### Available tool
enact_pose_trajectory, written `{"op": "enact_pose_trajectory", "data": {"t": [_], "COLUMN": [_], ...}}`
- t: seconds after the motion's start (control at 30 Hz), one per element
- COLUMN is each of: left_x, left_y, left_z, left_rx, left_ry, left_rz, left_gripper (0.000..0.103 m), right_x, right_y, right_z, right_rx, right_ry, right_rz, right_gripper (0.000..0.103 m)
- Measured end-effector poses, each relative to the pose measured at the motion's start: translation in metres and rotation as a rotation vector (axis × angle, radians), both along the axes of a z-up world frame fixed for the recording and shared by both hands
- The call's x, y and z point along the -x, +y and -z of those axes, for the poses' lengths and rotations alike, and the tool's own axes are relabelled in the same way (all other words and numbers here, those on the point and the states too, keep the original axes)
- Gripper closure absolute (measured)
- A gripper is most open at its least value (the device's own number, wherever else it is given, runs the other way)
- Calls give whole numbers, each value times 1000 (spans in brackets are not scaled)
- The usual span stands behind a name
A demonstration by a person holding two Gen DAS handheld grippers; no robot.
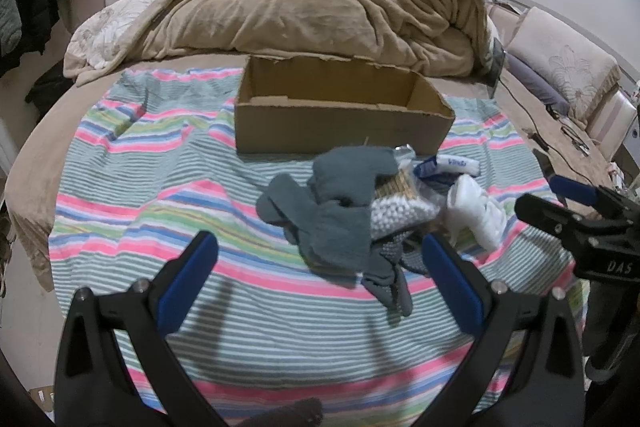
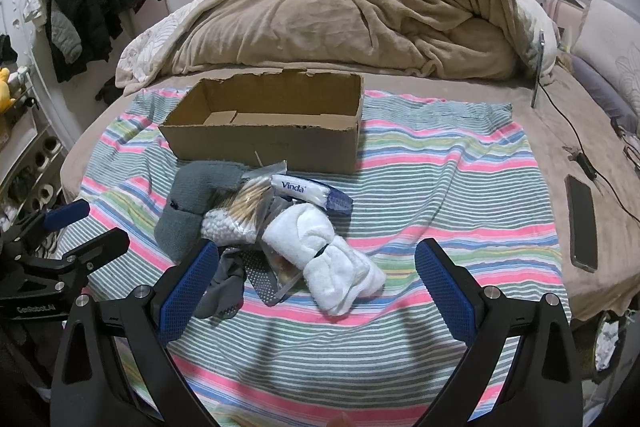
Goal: Organize objects
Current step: 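Approach the pile of items with both grippers open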
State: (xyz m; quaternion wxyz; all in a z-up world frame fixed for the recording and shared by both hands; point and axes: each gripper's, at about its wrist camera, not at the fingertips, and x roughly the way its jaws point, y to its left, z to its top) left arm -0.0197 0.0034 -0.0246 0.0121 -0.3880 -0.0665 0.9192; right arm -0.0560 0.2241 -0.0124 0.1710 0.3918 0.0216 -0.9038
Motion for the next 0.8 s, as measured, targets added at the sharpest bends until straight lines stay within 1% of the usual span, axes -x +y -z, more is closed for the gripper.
{"op": "enact_pose_trajectory", "data": {"t": [0.1,0.4,0.5,0.67,0.8], "left_x": [0,0,0,3,8], "left_y": [0,0,-2,-5,-3], "left_z": [1,-2,-1,5,7], "left_rx": [-18,-17,-47,-74,-59], "left_ry": [-6,4,7,1,0], "left_rz": [16,1,14,11,20], "left_gripper": [1,1,1,1,1], "right_x": [0,2,2,4,10], "right_y": [0,2,2,3,5], "right_z": [0,1,1,1,2], "right_rx": [1,2,2,-1,-5], "right_ry": [-3,-5,-5,-7,-13], "right_rz": [-3,0,0,-1,1], "right_gripper": [2,2,2,2,2]}}
